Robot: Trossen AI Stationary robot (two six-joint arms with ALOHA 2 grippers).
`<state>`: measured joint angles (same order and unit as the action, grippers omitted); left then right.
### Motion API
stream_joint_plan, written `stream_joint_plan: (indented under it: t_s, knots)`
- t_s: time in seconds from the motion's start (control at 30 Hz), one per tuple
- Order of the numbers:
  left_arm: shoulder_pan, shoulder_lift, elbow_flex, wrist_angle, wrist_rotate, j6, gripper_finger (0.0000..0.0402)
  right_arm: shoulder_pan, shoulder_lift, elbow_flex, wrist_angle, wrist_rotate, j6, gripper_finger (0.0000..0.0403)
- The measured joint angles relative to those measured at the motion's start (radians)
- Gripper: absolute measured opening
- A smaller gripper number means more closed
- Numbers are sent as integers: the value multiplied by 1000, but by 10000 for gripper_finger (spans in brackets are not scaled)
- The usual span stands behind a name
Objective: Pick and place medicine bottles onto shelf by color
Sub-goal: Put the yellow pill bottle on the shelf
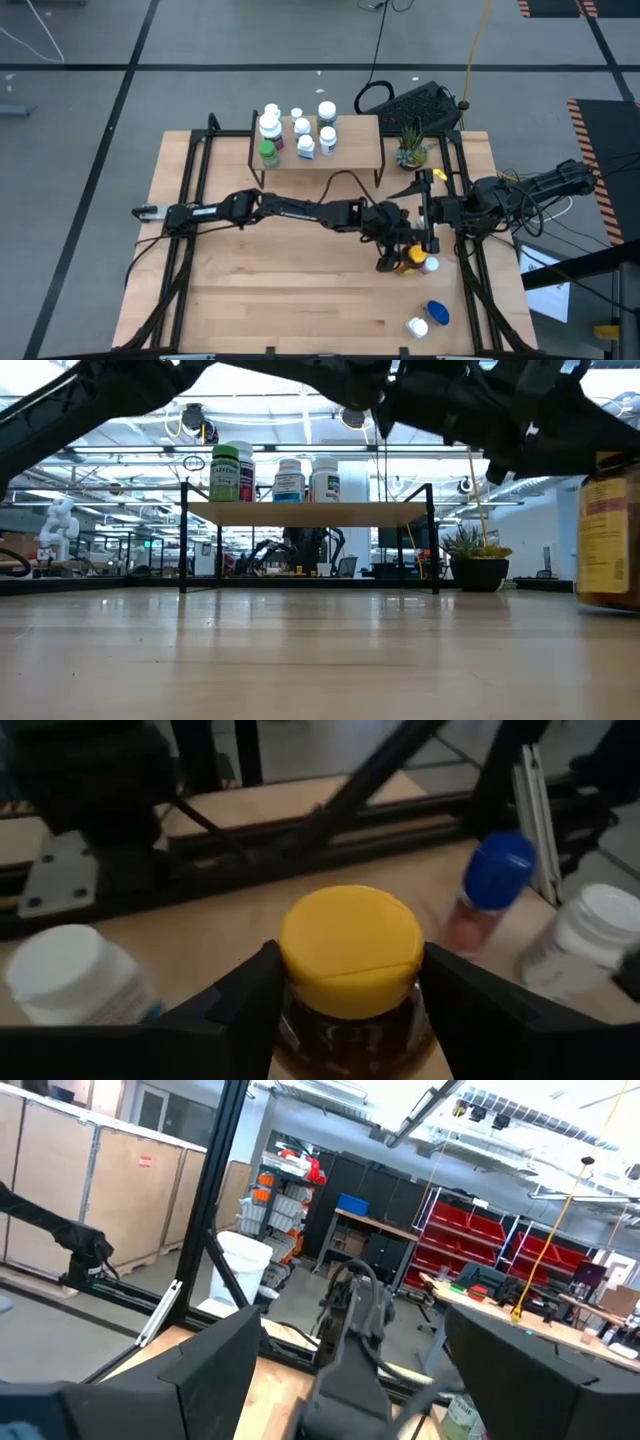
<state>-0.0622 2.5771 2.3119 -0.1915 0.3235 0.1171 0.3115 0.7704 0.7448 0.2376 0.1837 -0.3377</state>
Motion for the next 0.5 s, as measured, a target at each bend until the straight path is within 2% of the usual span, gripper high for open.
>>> stream_joint_plan:
  t_s: [0.17,0.33,0.5]
  knots:
    - [-40,-15,-10,-63,4,23,208,0,0,0,-14,0,3,313]
    - [-74,-40,-10,-136,-61,54,216,1,0,0,-21,-1,4,313]
    - [-71,-45,-11,-183,-51,44,215,5,0,0,-26,-1,12,313]
